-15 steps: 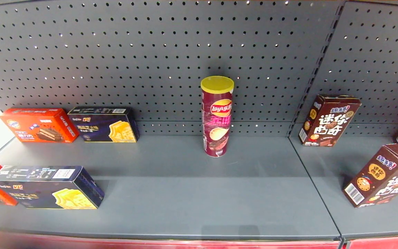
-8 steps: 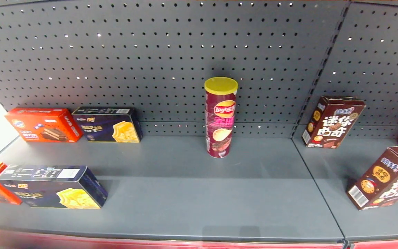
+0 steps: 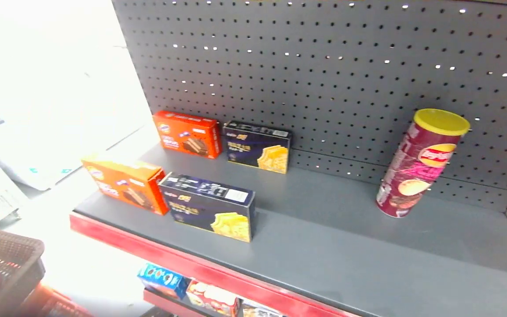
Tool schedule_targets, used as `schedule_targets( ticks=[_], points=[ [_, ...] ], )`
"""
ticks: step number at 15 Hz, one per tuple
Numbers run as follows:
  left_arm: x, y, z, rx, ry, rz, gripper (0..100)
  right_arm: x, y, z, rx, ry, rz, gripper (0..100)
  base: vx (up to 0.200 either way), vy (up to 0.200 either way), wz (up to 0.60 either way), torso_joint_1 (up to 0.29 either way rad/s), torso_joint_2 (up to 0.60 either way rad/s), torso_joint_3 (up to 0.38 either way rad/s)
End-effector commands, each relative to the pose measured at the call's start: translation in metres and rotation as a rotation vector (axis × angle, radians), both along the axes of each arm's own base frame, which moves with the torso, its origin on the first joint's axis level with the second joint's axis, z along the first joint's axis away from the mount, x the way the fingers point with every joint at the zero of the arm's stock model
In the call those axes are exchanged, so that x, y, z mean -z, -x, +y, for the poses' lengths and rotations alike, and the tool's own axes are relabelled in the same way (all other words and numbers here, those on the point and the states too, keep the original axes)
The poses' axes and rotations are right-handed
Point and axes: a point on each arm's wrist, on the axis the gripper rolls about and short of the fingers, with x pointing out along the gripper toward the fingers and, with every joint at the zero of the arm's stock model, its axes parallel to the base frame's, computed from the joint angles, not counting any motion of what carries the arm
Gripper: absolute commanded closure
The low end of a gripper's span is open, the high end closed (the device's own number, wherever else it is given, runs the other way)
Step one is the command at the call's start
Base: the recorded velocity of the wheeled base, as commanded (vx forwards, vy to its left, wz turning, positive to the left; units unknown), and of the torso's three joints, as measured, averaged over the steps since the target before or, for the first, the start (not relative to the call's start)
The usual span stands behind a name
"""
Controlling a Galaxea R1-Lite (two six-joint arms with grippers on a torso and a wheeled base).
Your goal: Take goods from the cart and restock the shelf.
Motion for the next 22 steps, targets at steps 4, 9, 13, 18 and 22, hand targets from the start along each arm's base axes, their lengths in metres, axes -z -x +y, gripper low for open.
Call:
schedule_targets(
  ticks=[4, 9, 13, 18, 22],
  points=[
    [0.000, 0.000, 0.000, -0.001, 0.000, 0.000, 0, 0.000, 0.000, 0.000, 0.000, 0.001, 0.000, 0, 0.000, 0.000, 0.60, 0.006, 0.00, 0.004],
    [0.000, 0.000, 0.000, 0.001, -0.003, 0.001, 0, 0.000, 0.000, 0.000, 0.000, 0.001, 0.000, 0, 0.000, 0.000, 0.60, 0.005, 0.00, 0.000],
    [0.000, 0.000, 0.000, 0.003, -0.003, 0.001, 0, 0.000, 0.000, 0.000, 0.001, 0.001, 0.000, 0, 0.000, 0.000, 0.30, 0.004, 0.00, 0.001],
    [0.000, 0.000, 0.000, 0.003, -0.003, 0.000, 0, 0.000, 0.000, 0.000, 0.001, 0.001, 0.000, 0, 0.000, 0.000, 0.00, 0.000, 0.00, 0.000],
    [-0.038, 0.011, 0.000, 0.011, -0.010, -0.097, 0, 0.000, 0.000, 0.000, 0.001, 0.002, 0.002, 0, 0.000, 0.000, 0.00, 0.000, 0.00, 0.000]
  ],
)
